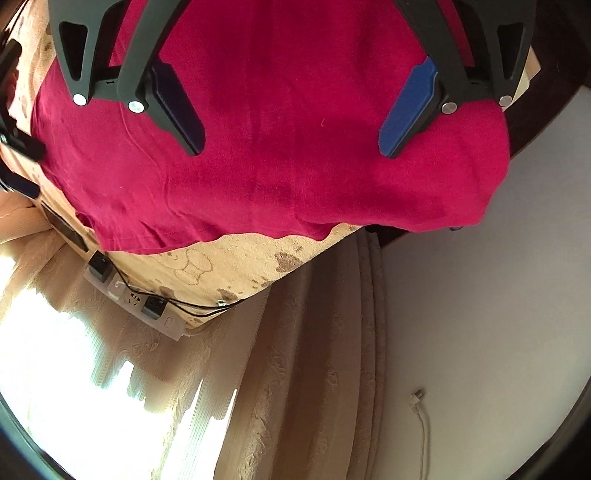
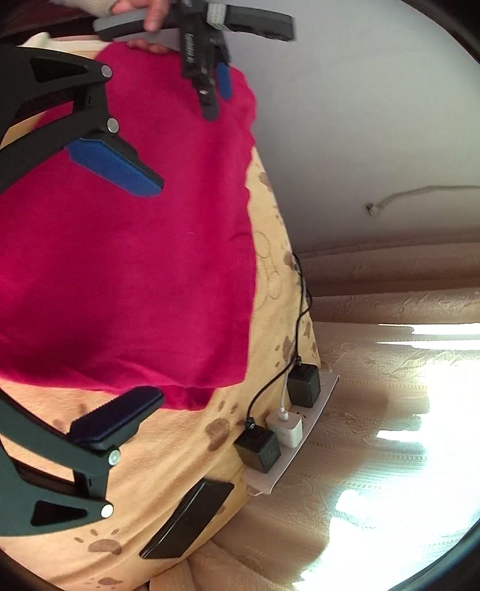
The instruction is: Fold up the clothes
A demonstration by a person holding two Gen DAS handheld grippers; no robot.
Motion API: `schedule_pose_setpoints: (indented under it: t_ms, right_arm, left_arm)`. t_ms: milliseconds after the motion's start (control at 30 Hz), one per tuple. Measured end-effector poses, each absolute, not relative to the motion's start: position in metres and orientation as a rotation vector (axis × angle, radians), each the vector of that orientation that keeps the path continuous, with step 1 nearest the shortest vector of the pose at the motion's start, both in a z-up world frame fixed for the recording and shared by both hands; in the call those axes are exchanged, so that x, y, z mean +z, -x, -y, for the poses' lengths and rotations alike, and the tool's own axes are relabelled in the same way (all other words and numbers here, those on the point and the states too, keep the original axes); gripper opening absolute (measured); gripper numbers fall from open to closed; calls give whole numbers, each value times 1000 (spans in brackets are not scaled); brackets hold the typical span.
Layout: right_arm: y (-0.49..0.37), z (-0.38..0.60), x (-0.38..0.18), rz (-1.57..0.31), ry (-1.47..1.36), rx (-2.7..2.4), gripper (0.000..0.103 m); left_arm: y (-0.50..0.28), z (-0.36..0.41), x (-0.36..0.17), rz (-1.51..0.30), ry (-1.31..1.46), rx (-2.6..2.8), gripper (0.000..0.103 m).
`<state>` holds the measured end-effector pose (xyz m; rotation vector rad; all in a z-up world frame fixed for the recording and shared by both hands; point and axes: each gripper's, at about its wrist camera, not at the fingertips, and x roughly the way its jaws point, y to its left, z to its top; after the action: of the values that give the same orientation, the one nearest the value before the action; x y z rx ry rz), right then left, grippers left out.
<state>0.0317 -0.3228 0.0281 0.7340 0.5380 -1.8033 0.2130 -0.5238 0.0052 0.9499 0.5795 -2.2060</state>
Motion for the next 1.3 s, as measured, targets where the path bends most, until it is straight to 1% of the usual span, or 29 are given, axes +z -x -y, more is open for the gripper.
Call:
schedule_pose_setpoints:
  t_ms: [100, 167, 300, 367, 433, 533, 633, 733, 933, 1300]
  right_arm:
    - [-51, 282, 21, -578, -706, -1812, 103]
    - [-55, 255, 19, -491, -753, -1813, 103]
    - [-59, 217, 19, -290, -832, -1813, 103]
    - [-67, 206, 24, -244, -831, -1817, 103]
    - [-82, 201, 34, -286, -779, -1848, 103]
    - [-108, 203, 49, -433, -692, -1906, 103]
    - [-127, 195, 61, -485, -557, -1949, 103]
    - [-132, 187, 68, -471, -509, -2004, 103]
    - [-126, 182, 74, -384, -604, -2005, 103]
    - [-143, 173, 93, -381, -507, -2028, 103]
  left_arm:
    - [-222, 491, 23, -566, -914, -2147, 97]
    - [-229, 464, 33, -543, -893, -2135, 97]
    - [-235, 411, 48, -439, -860, -2136, 97]
    - [-237, 389, 52, -405, -846, -2132, 97]
    - [-238, 374, 55, -389, -844, -2120, 97]
    - [-243, 350, 61, -358, -818, -2074, 97]
    - [-252, 331, 68, -316, -771, -2045, 97]
    - [-260, 318, 74, -296, -749, -2033, 97]
    - [-275, 299, 83, -304, -720, -2035, 97]
    - [-280, 279, 95, -178, -673, -1979, 97]
